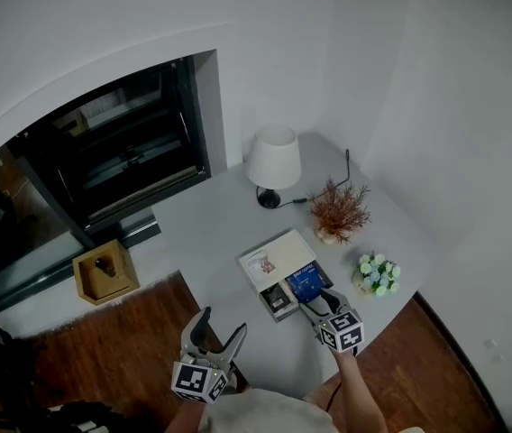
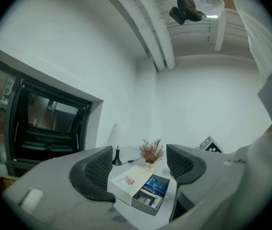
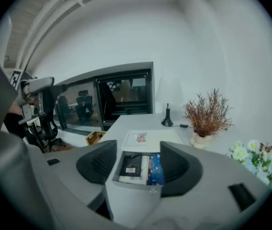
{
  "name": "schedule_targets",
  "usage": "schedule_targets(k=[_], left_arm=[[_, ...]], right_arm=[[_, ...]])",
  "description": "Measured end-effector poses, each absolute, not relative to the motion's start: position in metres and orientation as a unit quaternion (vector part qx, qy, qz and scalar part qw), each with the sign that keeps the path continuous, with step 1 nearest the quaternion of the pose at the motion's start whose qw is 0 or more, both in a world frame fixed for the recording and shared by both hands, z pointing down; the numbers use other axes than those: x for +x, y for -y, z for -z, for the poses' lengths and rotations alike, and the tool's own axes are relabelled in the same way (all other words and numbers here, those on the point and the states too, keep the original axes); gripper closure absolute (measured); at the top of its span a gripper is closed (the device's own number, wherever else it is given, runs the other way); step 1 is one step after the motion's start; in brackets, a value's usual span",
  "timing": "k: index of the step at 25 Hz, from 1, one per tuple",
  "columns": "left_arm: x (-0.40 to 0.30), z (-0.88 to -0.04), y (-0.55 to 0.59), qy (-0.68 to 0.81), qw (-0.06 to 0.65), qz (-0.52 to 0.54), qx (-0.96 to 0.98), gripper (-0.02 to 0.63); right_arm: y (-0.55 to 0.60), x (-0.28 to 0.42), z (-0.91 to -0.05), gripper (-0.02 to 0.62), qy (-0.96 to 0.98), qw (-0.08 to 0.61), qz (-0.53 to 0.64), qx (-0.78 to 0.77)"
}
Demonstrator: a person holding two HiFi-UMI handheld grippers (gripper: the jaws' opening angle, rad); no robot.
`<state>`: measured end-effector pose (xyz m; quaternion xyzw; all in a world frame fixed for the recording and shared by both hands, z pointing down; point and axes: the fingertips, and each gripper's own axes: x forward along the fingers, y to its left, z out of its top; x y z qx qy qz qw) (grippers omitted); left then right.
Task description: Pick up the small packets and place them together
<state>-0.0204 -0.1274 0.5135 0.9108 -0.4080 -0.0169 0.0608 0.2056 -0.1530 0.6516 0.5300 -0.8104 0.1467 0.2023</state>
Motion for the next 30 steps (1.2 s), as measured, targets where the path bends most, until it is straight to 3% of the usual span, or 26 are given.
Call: schedule_targets(k=[1,2,10,21,26,28,30], left_arm=[[-0.022,-0.515,0.128,0.411,0.061,0.015,0.91,0.256],[-0.024,-0.517,0.129,0.414,0.063,0.014,0.908,0.256],[-0.039,-0.524,0.141,0.436,0.08,0.01,0.897,0.264],[-0.044,-0.53,0.152,0.446,0.084,0.0,0.891,0.264],[-0.056,-0.532,0.153,0.457,0.084,-0.002,0.886,0.264],[-0.058,-0.534,0.153,0.459,0.087,-0.004,0.884,0.264],[-0.059,-0.535,0.152,0.459,0.088,-0.002,0.884,0.264]], right_arm=[[0.162,0.21,-0.662,0.385,0.808,0.222,-0.152,0.525],[0.172,0.212,-0.673,0.41,0.806,0.244,-0.155,0.516],[0.224,0.234,-0.77,0.41,0.739,0.425,-0.199,0.484],[0.253,0.231,-0.814,0.411,0.694,0.497,-0.202,0.48],[0.253,0.234,-0.812,0.496,0.682,0.499,-0.198,0.497],[0.25,0.231,-0.81,0.594,0.684,0.503,-0.189,0.494],[0.247,0.232,-0.805,0.594,0.685,0.501,-0.184,0.496]])
